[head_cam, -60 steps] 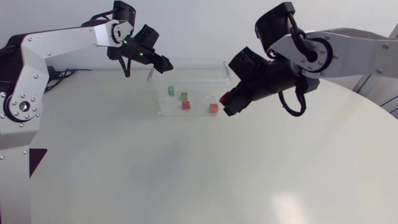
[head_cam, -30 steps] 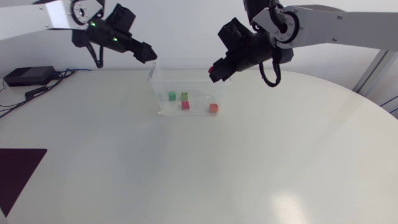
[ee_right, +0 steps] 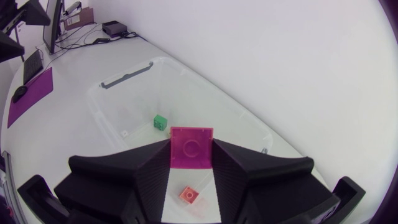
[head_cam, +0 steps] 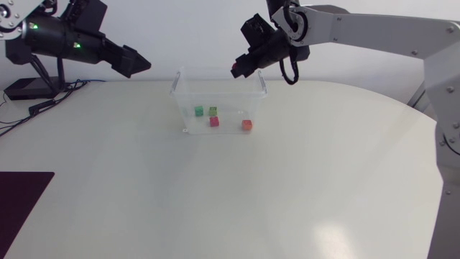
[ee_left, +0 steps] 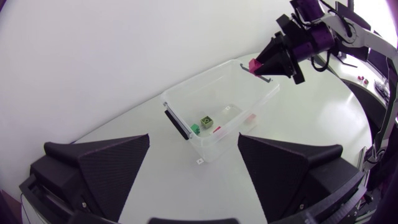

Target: Place the duplo bricks in the container

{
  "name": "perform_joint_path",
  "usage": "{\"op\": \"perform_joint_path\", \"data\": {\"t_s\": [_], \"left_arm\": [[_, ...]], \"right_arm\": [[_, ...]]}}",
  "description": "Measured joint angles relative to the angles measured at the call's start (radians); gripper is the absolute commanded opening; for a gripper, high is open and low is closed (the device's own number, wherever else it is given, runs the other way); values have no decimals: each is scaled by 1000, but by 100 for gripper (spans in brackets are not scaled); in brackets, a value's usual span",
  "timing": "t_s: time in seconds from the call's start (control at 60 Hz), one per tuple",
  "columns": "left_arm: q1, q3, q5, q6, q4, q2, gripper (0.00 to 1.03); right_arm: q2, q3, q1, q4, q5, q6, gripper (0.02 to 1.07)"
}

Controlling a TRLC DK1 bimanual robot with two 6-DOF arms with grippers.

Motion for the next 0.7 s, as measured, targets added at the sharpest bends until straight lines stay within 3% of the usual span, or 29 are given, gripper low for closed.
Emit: {"op": "perform_joint_path", "data": {"t_s": [0.033, 0.067, 0.15, 0.417, 0.617, 0.7], "left_arm": [[3, -21, 0, 0, 6, -24, 99], [4, -37, 0, 0, 10, -44, 99], [9, -77, 0, -4, 26, -89, 99], [48, -192, -59, -31, 81, -190, 99], [55, -349, -220, -47, 233, -333, 99], [55, -401, -251, -53, 257, -395, 99]], "right_arm": [[20, 26, -1, 0, 0, 0, 34], [39, 51, -3, -3, 0, 0, 49], [97, 118, -5, -13, 3, 0, 105], [140, 129, -19, -9, 53, 7, 103], [-84, -123, -61, 85, 84, 0, 103], [-202, -239, -95, 111, 92, 2, 103]]}}
